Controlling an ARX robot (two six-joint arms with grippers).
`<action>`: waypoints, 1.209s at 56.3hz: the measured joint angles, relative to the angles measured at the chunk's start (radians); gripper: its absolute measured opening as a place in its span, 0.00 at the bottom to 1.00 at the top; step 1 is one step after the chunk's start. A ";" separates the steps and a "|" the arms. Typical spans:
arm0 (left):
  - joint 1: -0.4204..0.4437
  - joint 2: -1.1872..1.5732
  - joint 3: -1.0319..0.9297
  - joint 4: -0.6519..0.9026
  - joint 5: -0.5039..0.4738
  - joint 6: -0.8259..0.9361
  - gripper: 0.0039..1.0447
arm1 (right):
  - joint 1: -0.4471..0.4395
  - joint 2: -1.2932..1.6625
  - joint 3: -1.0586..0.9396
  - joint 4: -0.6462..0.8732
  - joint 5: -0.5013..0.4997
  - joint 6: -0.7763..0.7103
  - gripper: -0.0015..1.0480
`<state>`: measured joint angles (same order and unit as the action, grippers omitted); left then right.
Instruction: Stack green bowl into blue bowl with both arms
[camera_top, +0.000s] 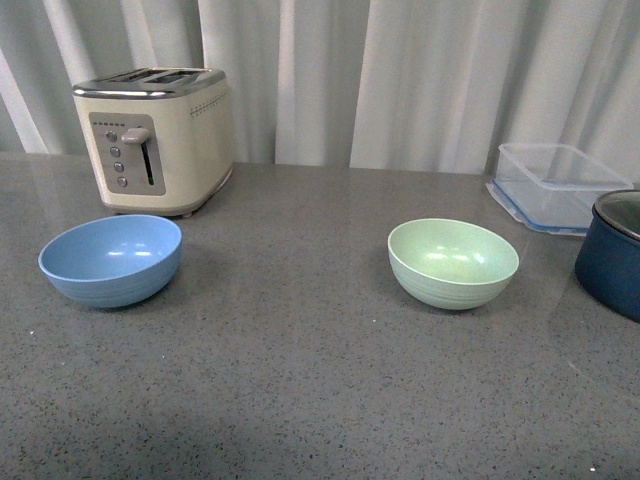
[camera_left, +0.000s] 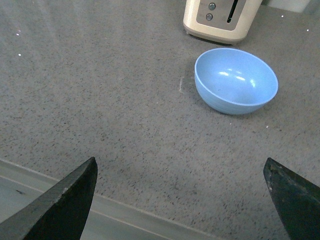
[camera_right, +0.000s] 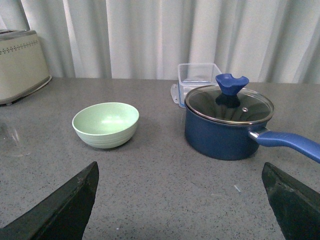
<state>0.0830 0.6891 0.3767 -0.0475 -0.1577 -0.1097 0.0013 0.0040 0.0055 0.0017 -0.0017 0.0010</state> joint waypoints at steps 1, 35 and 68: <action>0.004 0.013 0.010 0.001 0.002 -0.001 0.94 | 0.000 0.000 0.000 0.000 0.000 0.000 0.90; 0.024 0.845 0.661 -0.095 0.103 -0.217 0.94 | 0.000 0.000 0.000 0.000 0.000 0.000 0.90; -0.006 1.320 1.014 -0.169 0.124 -0.273 0.94 | 0.000 0.000 0.000 0.000 0.000 0.000 0.90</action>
<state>0.0765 2.0090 1.3911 -0.2161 -0.0338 -0.3828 0.0013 0.0040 0.0055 0.0017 -0.0013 0.0010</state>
